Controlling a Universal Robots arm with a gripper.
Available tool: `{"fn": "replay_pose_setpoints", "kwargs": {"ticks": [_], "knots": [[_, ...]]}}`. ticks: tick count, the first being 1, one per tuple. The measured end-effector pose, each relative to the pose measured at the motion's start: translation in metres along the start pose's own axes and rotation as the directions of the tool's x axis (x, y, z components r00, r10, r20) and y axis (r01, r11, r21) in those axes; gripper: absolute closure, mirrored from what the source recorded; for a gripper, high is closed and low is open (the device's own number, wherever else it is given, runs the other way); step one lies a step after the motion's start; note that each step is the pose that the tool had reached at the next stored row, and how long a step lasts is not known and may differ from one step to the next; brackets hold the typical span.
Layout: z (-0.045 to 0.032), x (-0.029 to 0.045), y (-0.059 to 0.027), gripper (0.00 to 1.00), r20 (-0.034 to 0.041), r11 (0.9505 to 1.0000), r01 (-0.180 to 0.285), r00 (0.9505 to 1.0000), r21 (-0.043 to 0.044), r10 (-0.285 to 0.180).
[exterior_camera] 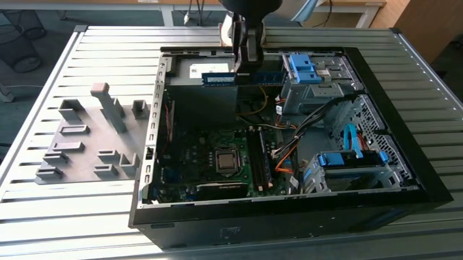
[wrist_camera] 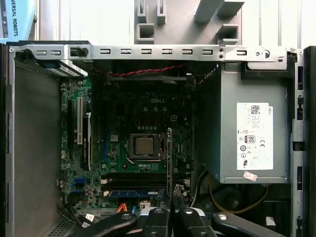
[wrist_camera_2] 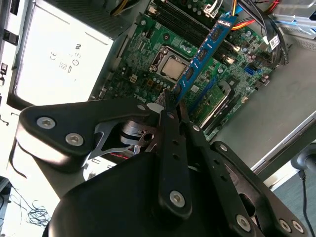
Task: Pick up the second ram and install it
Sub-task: 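Insert the second ram into the second slot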
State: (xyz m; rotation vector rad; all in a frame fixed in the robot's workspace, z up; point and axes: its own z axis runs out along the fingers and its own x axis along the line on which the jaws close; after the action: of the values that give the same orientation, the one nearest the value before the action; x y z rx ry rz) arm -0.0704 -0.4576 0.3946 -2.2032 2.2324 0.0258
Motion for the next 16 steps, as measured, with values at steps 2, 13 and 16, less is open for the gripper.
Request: {"fn": "replay_pose_setpoints", "kwargs": {"ticks": [2, 13, 16], "knots": [[0.0, 0.0, -0.0001, 0.86, 0.0, 1.0, 0.0, 1.0, 0.0, 0.0], [0.0002, 0.0, -0.0006, 0.86, 0.0003, 0.9992, -0.041, 0.9992, 0.0006, 0.041], [0.0007, 0.0, -0.0006, 0.86, 0.0009, 0.9954, -0.096, 0.9954, 0.0014, 0.096]]}}
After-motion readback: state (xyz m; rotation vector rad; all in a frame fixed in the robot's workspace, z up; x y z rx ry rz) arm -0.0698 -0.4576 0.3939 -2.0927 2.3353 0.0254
